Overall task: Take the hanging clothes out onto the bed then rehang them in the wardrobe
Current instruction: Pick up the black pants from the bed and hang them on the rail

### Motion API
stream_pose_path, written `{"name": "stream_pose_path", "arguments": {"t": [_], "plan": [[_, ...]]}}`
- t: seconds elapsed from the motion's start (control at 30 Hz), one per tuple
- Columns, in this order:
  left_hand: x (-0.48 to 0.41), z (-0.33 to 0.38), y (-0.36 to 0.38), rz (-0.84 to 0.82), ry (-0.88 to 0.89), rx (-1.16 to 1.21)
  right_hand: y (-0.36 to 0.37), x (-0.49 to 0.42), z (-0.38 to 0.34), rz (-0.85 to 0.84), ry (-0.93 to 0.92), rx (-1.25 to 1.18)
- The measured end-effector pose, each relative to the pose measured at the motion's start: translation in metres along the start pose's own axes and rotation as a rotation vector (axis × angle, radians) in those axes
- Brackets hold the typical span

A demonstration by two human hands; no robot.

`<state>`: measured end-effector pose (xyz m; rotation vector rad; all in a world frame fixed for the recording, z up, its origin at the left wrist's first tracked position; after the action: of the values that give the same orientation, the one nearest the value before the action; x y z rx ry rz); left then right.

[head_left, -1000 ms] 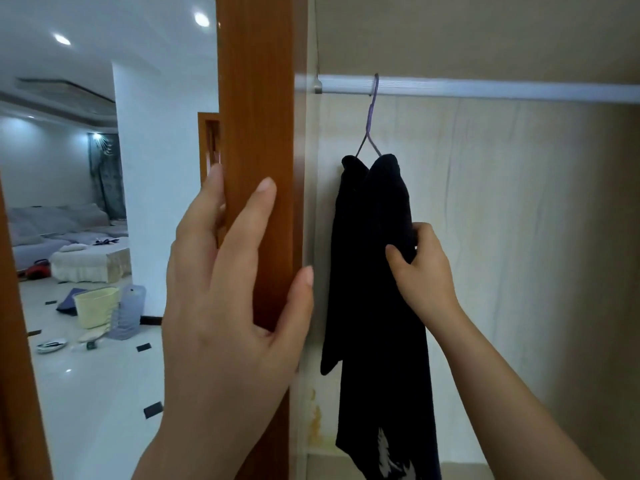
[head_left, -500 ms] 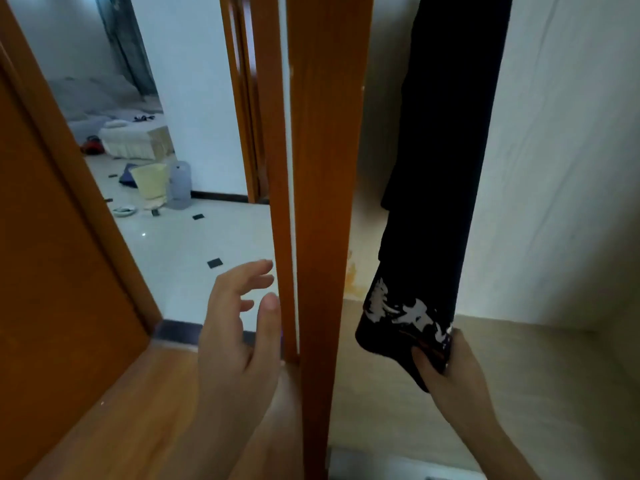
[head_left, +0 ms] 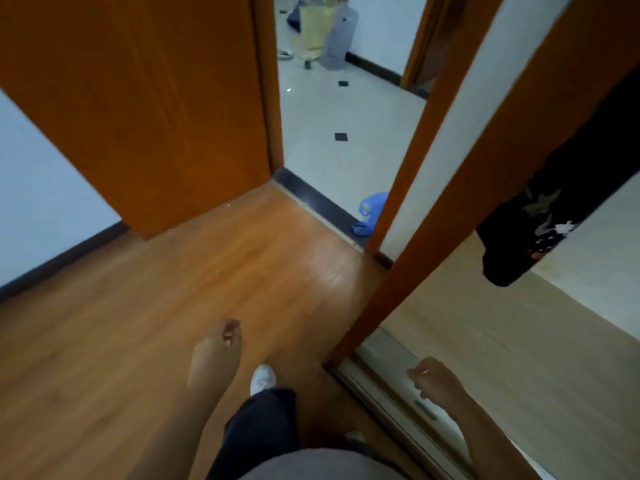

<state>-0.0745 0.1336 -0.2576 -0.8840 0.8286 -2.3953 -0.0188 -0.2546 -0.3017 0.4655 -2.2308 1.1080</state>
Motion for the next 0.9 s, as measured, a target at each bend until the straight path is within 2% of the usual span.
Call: {"name": "stream_pose_path", "arguments": {"t": [0.13,0.33,0.47,0.6,0.7,0.8,0.9], "plan": [[0.029,-0.133,-0.037,0.137,-0.340,0.061,0.056,-0.028,-0.025,-0.269,-0.024,0.201],[0.085,-0.302,-0.067,0.325,-0.836,0.393,0.128,-0.052,-0.154,-0.375,-0.251,0.422],[0.109,-0.382,-0.070,0.394,-1.092,0.616,0.192,-0.061,-0.239,-0.491,-0.264,0.503],[0.128,-0.416,-0.085,0.470,-1.227,0.804,0.265,-0.063,-0.323,-0.609,-0.341,0.750],[0.137,-0.429,-0.101,0.549,-1.253,0.894,0.323,-0.056,-0.384,-0.586,-0.510,0.844],[0.153,-0.440,-0.109,0.604,-1.273,0.938,0.378,-0.033,-0.425,-0.614,-0.539,0.698],[0.181,-0.448,-0.109,0.718,-1.330,1.036,0.429,0.008,-0.444,-0.727,-0.438,0.528]]}}
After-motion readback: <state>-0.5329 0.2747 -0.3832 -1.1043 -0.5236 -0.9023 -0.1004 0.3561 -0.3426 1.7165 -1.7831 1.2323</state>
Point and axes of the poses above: each hand's wrist, its own x-axis away from the middle knuckle, its own y-axis out of the palm, z = x × y, the point moved 9 cm from there along -x, towards the middle knuckle, and after that the axes turned 8 degrees about -y, right-handed, at the moved point
